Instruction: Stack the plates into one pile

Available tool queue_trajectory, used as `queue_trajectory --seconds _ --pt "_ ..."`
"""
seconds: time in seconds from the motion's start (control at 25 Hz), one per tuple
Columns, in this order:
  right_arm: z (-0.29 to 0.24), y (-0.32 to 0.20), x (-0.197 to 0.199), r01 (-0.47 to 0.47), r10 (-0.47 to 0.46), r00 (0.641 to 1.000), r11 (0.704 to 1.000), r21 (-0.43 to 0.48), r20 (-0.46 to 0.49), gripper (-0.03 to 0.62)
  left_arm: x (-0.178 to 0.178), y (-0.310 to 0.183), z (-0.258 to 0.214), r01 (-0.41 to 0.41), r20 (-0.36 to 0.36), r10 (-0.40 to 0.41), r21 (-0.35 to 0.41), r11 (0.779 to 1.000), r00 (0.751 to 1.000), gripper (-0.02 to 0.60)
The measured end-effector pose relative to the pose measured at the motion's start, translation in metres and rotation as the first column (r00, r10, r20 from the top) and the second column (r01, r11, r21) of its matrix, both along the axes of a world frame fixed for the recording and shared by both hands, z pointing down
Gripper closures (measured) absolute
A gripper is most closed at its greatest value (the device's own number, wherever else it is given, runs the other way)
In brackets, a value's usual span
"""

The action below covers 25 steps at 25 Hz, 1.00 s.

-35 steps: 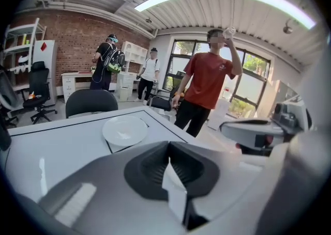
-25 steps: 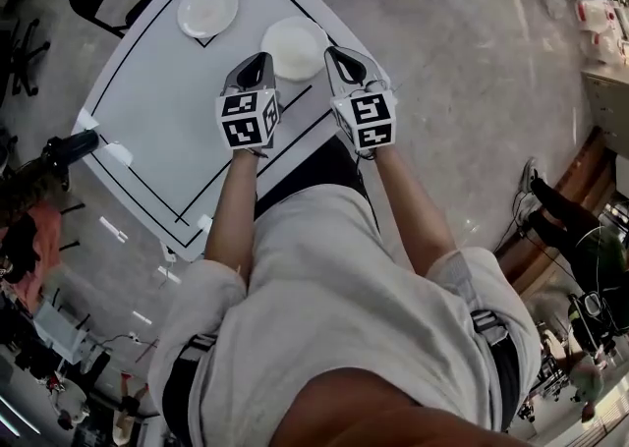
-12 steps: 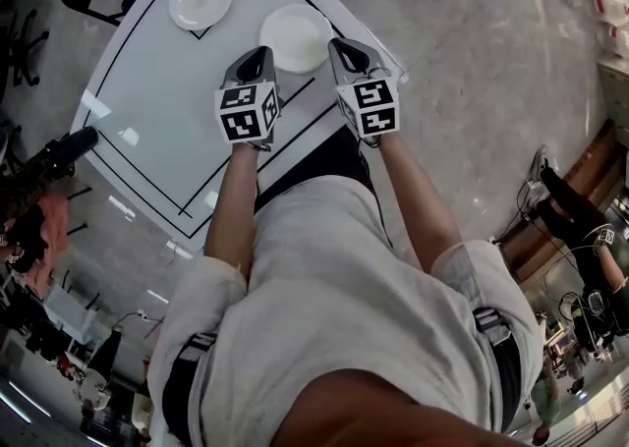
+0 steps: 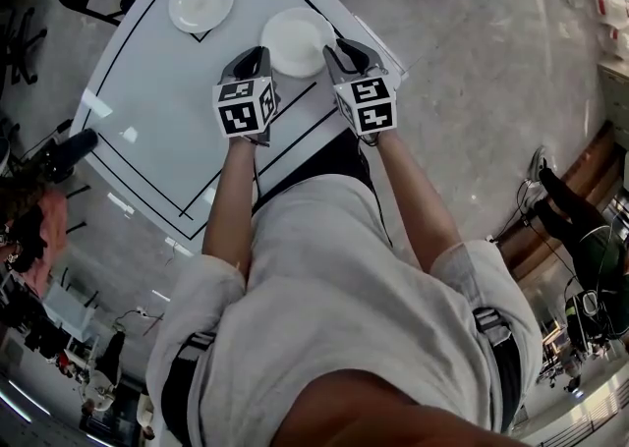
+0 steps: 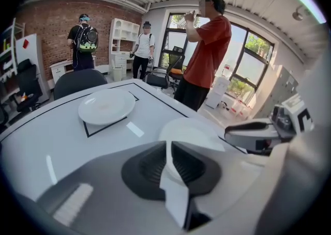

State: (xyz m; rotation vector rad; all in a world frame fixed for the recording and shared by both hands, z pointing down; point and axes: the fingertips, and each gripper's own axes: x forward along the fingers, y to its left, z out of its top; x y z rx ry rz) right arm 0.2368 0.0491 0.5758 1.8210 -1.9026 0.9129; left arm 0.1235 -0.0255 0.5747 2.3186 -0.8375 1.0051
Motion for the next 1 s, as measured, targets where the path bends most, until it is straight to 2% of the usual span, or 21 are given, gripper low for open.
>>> queue_trajectory --seconds 0.08,0.4,0.76,1.0 --pt "0.004 -0.001 0.003 -0.015 0.015 1.0 1.0 -0.021 0.015 0.486 0.002 0.0 0.005 -0.01 0.019 0.011 -0.02 1.0 1.0 0.497" --pt "0.024 -0.005 0.0 0.01 -0.007 1.0 0.992 -0.123 0.021 0.44 0.004 0.002 0.021 -0.021 0.036 0.024 -0.088 0.996 0.999 0.41" --pt "0.032 -0.014 -0.008 0.042 -0.037 0.999 0.989 -0.145 0.038 0.436 0.003 -0.001 0.031 0.004 0.005 -0.003 -0.14 0.99 1.0 0.41" --pt "0.013 -0.035 -0.011 0.077 -0.075 0.997 0.994 -0.078 0.031 0.444 -0.005 -0.014 0.019 0.055 -0.009 -0.057 -0.112 0.992 0.998 0.414"
